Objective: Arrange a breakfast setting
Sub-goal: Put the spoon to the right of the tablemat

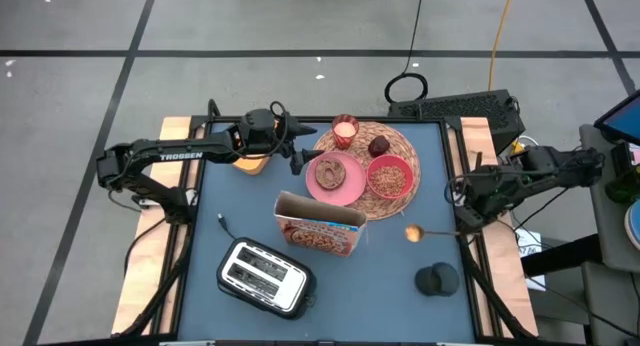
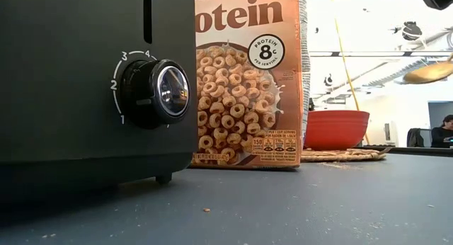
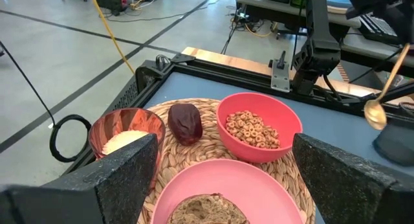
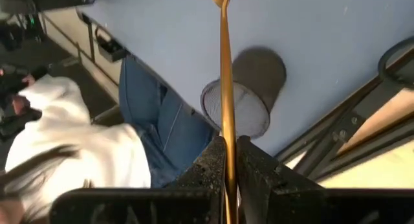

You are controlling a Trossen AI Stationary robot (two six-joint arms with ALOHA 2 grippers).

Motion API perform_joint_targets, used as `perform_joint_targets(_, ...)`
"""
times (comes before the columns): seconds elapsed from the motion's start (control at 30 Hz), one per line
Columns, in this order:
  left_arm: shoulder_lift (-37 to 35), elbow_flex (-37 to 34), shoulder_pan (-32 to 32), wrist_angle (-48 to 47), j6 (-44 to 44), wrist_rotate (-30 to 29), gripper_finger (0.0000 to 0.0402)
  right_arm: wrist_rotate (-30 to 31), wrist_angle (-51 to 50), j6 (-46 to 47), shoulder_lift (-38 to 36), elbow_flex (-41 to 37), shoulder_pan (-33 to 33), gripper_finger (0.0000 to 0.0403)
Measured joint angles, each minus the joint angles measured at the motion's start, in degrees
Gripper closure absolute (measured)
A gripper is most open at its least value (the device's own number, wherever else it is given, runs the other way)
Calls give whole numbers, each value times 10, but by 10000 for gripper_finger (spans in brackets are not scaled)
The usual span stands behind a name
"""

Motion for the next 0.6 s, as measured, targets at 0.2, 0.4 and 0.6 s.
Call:
perform_joint_targets(0.2,0,0,0,0,0,0,39,66,-3,14,0,0,0,383)
perform_joint_targets(0.4,0,0,0,0,-2,0,39,120,-27,29,0,0,0,383)
perform_joint_targets(0.6,0,0,0,0,-2,0,39,231,-33,22,-2,0,0,383)
